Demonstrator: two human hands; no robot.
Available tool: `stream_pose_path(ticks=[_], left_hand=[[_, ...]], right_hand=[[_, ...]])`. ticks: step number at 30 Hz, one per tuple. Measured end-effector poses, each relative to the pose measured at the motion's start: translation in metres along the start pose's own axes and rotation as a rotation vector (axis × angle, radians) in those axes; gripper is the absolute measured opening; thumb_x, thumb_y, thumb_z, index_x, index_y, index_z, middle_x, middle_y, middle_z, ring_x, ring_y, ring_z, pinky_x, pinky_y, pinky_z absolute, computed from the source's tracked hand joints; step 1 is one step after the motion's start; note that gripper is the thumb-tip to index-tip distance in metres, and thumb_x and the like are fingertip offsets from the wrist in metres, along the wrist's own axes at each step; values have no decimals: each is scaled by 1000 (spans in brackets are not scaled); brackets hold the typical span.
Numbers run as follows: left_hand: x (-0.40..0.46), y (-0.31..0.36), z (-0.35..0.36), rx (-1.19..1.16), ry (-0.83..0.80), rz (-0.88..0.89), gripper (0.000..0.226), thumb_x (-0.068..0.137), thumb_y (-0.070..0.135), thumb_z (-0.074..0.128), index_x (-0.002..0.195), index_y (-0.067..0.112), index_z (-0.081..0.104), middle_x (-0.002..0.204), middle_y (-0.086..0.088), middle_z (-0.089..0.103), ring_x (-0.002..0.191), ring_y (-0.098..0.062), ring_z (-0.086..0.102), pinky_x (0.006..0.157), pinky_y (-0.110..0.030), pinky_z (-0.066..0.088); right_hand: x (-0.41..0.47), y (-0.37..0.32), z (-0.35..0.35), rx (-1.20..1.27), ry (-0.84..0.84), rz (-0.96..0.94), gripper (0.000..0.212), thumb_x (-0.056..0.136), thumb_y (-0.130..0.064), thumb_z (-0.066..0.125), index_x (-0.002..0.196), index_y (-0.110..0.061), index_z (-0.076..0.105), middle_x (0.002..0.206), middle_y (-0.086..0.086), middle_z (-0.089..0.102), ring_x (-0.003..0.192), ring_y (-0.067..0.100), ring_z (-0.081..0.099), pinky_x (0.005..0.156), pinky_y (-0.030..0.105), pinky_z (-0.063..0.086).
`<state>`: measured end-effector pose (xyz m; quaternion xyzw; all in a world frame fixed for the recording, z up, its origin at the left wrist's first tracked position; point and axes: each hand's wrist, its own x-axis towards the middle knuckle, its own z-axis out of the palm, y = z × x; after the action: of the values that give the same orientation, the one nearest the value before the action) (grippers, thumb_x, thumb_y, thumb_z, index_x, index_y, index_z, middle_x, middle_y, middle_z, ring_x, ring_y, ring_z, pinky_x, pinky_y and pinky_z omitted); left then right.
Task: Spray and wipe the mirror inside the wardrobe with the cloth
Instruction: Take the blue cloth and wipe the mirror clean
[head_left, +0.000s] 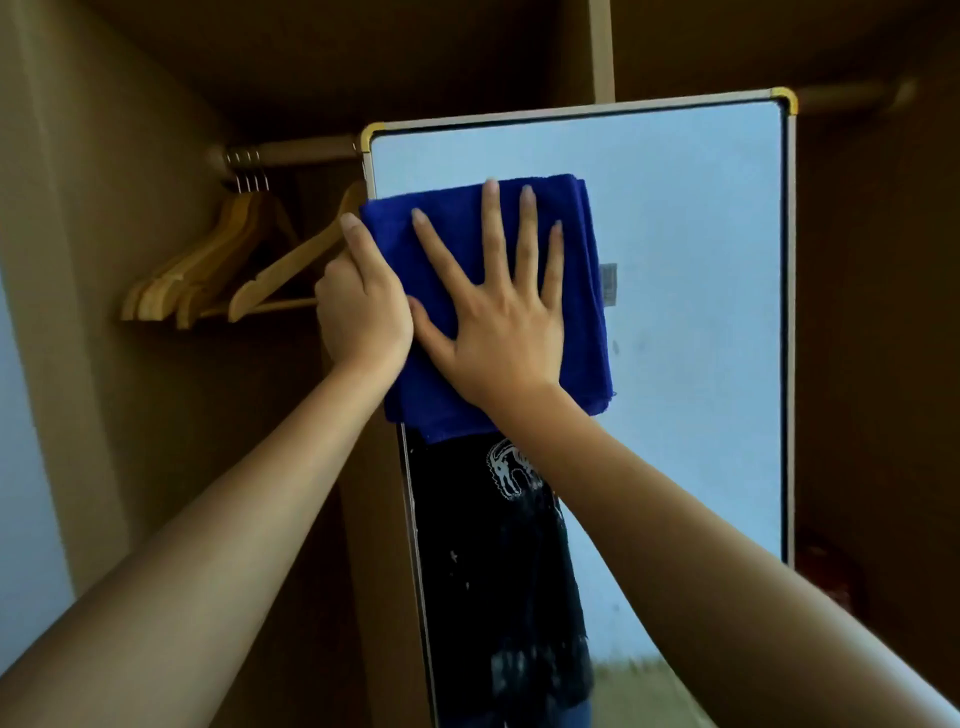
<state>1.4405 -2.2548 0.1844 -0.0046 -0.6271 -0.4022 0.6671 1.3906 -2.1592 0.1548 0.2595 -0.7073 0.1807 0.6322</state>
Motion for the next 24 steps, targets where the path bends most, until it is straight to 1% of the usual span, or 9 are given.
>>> stream_pose_path(ticks=[4, 9, 11, 13, 16, 18, 21, 22, 24], left_hand=[[0, 1, 6, 61, 46, 50, 50, 105, 36, 26, 59, 25, 42, 51, 7, 44, 40, 0, 44, 43, -11, 33], [2, 3, 5, 174, 69, 54, 47, 105, 36, 30, 64, 22, 49, 58, 5, 51, 52, -3, 51, 51, -12, 36], [2, 4, 4, 205, 64, 48, 45, 105, 35, 31, 70, 19, 55, 62, 5, 55, 57, -4, 55, 54, -10, 39], [2, 5, 4, 216, 66, 58, 44, 104, 34, 32, 70, 19, 55, 63, 6, 54, 57, -2, 53, 54, -7, 39], [2, 5, 3, 241, 73, 90, 47, 105, 34, 31, 77, 8, 59, 63, 3, 53, 54, -1, 49, 52, -7, 38], [1, 5, 2, 267, 87, 108, 50, 105, 35, 31, 82, 3, 61, 66, -3, 56, 54, -2, 49, 52, -9, 37], [0, 6, 2, 288, 95, 120, 51, 105, 35, 32, 78, 2, 60, 68, -9, 59, 55, -8, 51, 52, -15, 38], [0, 6, 2, 289, 96, 122, 51, 105, 35, 32, 76, 3, 58, 65, -8, 58, 55, -10, 52, 51, -15, 38], [0, 6, 1, 292, 97, 121, 49, 105, 36, 32, 73, 6, 56, 60, -1, 53, 54, -10, 52, 48, -11, 36]], right_hand=[[-19, 18, -5, -1, -3, -10, 68, 93, -70, 28, 154, -40, 18, 164, 12, 8, 150, 37, 0, 121, 54, -1], [-29, 53, -13, -9, 5, 48, 67, 93, -70, 29, 153, -42, 18, 164, 9, 9, 150, 36, 1, 121, 54, 1], [-31, 69, -17, -18, 6, 79, 67, 93, -70, 29, 153, -43, 18, 164, 9, 9, 150, 36, 2, 121, 55, 3], [-31, 81, -20, -20, 0, 99, 67, 93, -70, 30, 153, -43, 17, 164, 8, 7, 151, 35, 1, 120, 55, 4], [-27, 100, -25, -28, -9, 117, 67, 93, -71, 28, 153, -44, 14, 165, 7, 4, 151, 34, -1, 121, 54, 3], [-17, 109, -28, -19, -11, 141, 67, 93, -71, 26, 153, -45, 12, 165, 7, 2, 151, 34, -3, 121, 54, 1], [9, 110, -31, 3, 1, 200, 67, 93, -73, 21, 154, -45, 9, 165, 8, 0, 150, 36, -5, 120, 55, -1], [19, 106, -31, 8, 8, 214, 68, 93, -72, 20, 154, -44, 9, 165, 9, 0, 150, 37, -5, 120, 55, -2], [33, 94, -30, 11, 19, 236, 68, 93, -72, 18, 154, -43, 9, 165, 10, 0, 150, 38, -4, 120, 57, -2]])
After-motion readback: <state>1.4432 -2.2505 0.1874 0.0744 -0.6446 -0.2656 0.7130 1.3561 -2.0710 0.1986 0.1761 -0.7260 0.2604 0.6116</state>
